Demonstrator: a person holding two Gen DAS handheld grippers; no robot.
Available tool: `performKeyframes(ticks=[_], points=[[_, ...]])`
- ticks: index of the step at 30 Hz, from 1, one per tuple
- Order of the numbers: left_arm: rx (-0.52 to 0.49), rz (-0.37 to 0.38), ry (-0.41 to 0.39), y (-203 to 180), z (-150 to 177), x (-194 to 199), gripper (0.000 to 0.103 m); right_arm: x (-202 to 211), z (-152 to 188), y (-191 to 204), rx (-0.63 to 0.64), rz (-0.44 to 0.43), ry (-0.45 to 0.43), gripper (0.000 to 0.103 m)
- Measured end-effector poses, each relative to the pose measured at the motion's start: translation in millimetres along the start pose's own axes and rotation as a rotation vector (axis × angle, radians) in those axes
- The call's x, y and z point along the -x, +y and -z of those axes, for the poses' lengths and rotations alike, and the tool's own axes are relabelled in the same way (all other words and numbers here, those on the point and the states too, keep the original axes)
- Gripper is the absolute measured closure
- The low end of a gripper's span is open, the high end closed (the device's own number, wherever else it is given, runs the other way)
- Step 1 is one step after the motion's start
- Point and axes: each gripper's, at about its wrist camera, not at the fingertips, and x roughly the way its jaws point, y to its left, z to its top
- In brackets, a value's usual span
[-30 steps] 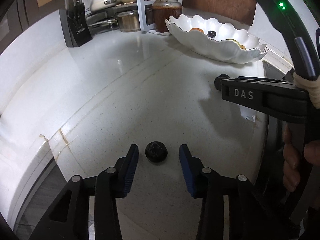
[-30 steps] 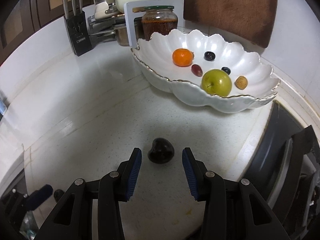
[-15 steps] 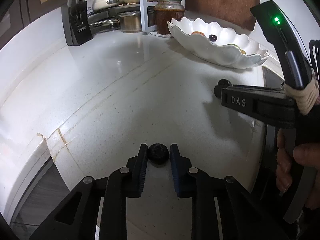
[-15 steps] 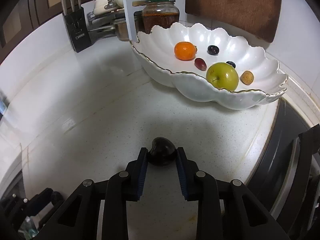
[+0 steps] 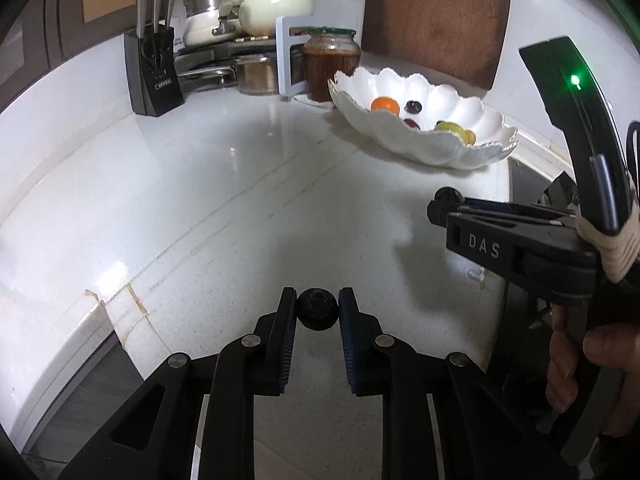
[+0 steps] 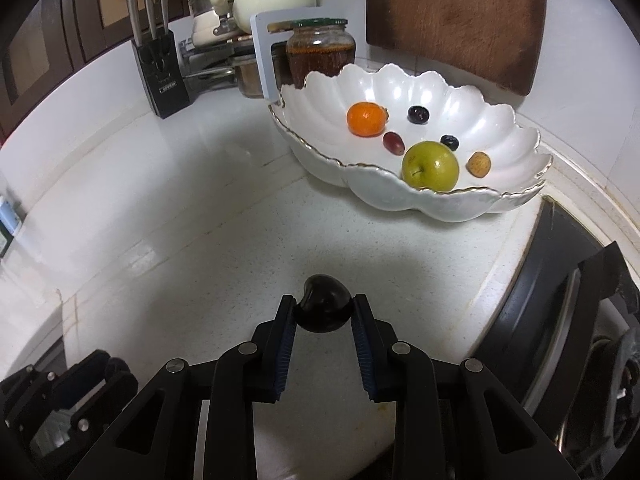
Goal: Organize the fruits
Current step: 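Lift the dark fruit with the right tool and carry it over the bowl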
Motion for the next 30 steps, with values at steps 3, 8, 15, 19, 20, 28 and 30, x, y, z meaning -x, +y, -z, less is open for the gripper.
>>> performKeyframes(ticks=[3, 8, 15, 19, 20, 28, 30], points=[[0.008, 0.017, -0.012, 2, -4, 5, 0.081, 8, 0, 3, -0.001, 0.0, -0.013, 0.073], [0.008, 0.017, -0.059, 5, -13, 17, 0.081, 24, 2, 6, -0.002, 0.002, -0.041, 0.073], [-0.005, 0.037, -0.11, 10, -24, 33, 0.081, 43, 2, 11, -0.014, 0.011, -0.082, 0.073], [-0.022, 0.056, -0.133, 12, -32, 41, 0.081, 54, 2, 15, -0.032, 0.018, -0.107, 0.073], [-0.026, 0.06, -0.14, 13, -34, 43, 0.081, 56, 1, 15, -0.035, 0.02, -0.112, 0.073], [-0.046, 0.099, -0.19, 24, -57, 51, 0.081, 73, -4, 21, -0.07, 0.051, -0.158, 0.073], [-0.047, 0.115, -0.196, 27, -63, 51, 0.081, 78, -7, 22, -0.079, 0.064, -0.172, 0.073]])
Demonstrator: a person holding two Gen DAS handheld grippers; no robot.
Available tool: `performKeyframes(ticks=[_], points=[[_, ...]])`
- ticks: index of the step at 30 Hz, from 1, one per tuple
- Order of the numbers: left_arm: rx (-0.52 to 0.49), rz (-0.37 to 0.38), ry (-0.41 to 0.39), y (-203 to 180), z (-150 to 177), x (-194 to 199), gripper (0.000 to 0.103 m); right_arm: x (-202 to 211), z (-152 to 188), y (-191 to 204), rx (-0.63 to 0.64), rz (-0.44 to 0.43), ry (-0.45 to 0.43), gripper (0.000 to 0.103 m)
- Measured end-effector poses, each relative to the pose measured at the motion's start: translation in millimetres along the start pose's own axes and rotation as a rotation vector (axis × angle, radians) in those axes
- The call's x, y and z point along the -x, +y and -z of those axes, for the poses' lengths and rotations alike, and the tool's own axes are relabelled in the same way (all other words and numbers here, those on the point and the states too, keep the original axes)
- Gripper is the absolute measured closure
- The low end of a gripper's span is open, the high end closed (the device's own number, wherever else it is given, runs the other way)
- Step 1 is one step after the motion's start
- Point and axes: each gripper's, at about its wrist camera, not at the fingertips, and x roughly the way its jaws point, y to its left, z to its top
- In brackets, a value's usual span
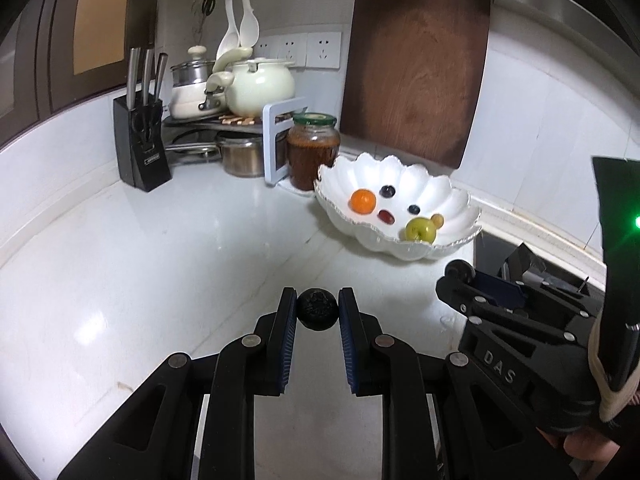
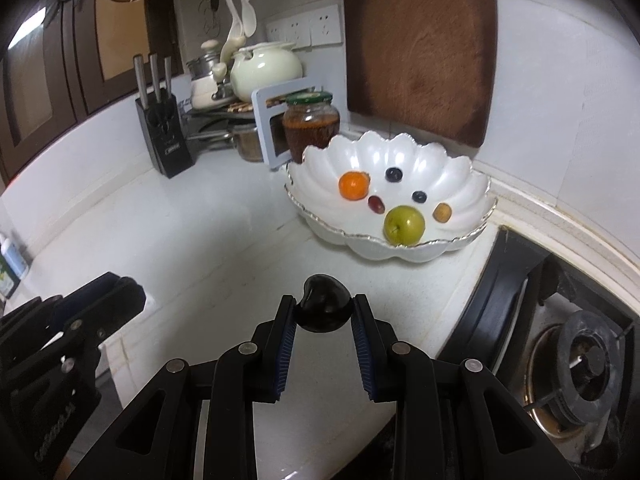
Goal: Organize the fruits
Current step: 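Lift the dark fruit with the right tool and carry it over the bowl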
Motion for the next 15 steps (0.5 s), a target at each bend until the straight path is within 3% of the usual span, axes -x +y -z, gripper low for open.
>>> performKeyframes(ticks=[15], points=[[-0.089, 0.127, -0.081, 12, -43, -11, 0.081, 16, -23, 8, -0.103, 0.133, -0.089, 0.073]])
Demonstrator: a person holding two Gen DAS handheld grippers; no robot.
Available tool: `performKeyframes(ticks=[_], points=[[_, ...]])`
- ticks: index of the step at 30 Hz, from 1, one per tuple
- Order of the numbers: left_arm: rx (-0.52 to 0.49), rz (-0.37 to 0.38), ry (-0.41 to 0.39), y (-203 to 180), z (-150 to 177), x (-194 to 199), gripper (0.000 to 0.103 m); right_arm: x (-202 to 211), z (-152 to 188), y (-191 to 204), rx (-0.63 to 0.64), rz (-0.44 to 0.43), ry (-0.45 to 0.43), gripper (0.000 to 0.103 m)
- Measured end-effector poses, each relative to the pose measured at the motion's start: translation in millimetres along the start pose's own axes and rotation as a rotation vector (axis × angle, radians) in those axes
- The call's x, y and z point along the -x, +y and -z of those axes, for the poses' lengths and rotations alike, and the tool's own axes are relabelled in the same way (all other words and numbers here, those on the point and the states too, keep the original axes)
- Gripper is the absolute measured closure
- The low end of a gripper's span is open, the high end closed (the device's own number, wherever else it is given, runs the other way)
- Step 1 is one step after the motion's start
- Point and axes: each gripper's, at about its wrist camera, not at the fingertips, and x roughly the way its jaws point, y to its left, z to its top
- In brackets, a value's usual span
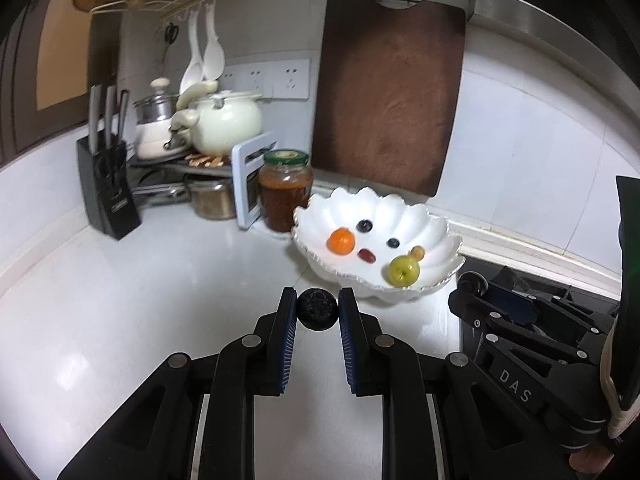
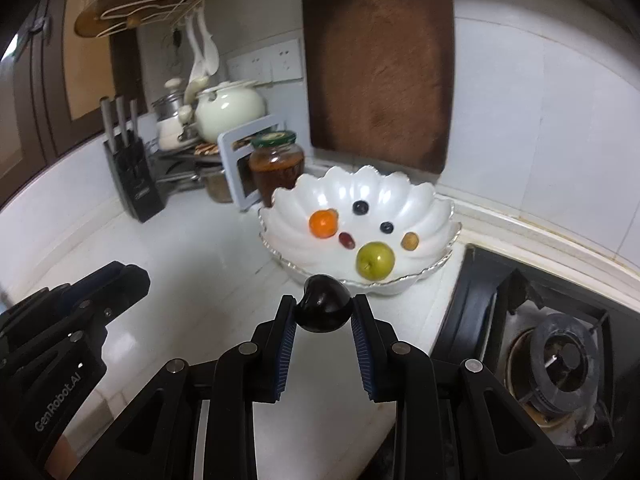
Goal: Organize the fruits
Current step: 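Lift the dark fruit with the right tool and carry it over the bowl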
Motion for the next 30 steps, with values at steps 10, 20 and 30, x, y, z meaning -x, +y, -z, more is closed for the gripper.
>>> performKeyframes(ticks=[10, 20, 30], points=[[-0.069, 0.118, -0.06, 7, -34, -18, 0.081, 1, -20, 3, -0.063, 0.119, -0.062, 0.073], [-0.107, 0.199, -0.054, 13, -66, -53, 0.081, -10, -46, 1, -0.113, 0.213, -0.117, 0.073], [-0.151, 0.226, -0.066, 8, -99, -91, 0.081, -38, -74, -8, -0.121, 0.279, -0.132, 0.073]])
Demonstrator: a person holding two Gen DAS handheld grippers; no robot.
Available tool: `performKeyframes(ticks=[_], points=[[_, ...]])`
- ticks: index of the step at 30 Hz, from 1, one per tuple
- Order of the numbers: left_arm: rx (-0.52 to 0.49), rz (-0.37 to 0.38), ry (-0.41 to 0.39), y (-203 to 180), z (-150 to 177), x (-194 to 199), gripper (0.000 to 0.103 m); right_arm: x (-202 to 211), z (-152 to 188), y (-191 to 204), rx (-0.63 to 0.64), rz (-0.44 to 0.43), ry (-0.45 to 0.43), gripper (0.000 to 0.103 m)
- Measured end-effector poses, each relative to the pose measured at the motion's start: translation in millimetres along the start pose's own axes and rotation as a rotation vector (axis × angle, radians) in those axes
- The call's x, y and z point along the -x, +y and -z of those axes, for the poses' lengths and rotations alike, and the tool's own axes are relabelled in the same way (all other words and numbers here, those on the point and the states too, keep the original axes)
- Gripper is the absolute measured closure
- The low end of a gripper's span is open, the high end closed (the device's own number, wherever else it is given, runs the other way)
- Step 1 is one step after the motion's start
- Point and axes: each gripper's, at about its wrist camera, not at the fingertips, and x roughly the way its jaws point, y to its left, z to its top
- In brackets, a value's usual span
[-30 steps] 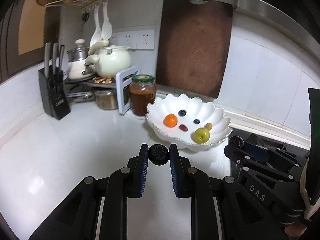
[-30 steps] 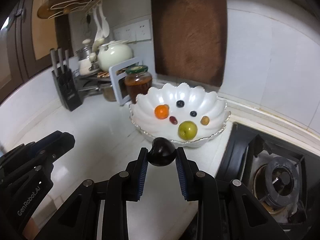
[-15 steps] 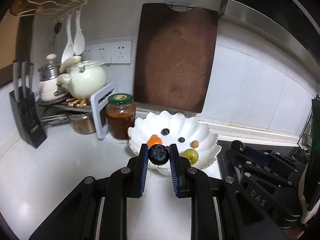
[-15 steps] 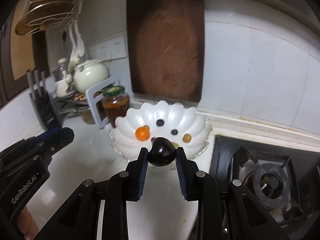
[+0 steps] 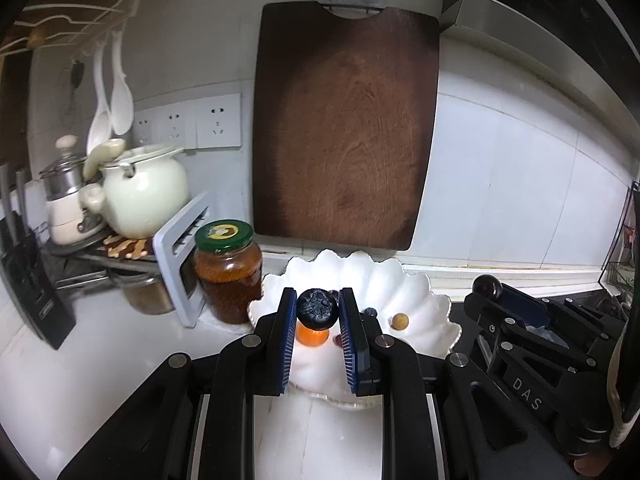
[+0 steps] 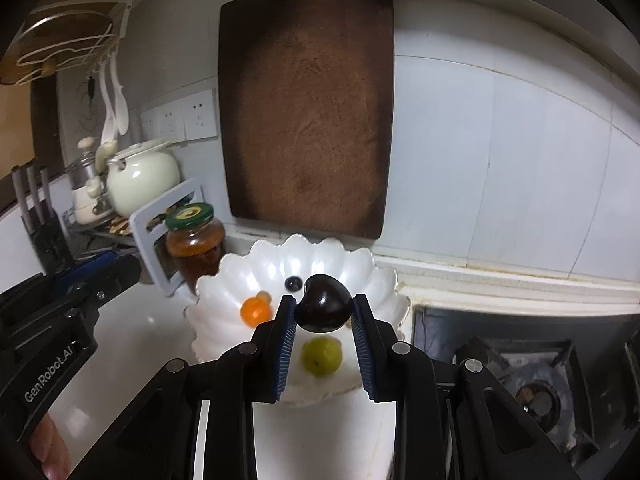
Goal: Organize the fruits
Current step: 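Lift the dark fruit with the right tool and carry it over the bowl, then open the right tool to drop the dark fruit into the bowl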
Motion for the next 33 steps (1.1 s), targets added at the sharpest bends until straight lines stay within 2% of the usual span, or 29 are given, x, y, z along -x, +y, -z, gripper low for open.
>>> performKeyframes(ticks=[5, 10, 14, 22, 33], points=[[-0.002, 0.03, 0.04, 1, -12, -29, 0.081, -20, -11, -3, 0.003, 0.014, 0.015, 0.073], [0.005, 0.06, 0.121, 3, -20, -66, 0.081, -44, -20, -10, -0.029, -0.008, 0.065, 0.073], [-0.015, 0.071, 0.176, 2, -24, -93, 0.081, -65, -25, -13, -0.012, 0.02, 0.096, 0.073], [-0.108, 0.036, 0.227, -5, -26, -133, 0.081, -107, -27, -19, 0.016, 0.04, 0.172, 0.073], [-0.136, 0.04, 0.333, -7, -22, -173, 0.081, -138, -29, -18, 0.031, 0.052, 0.233, 0.073]])
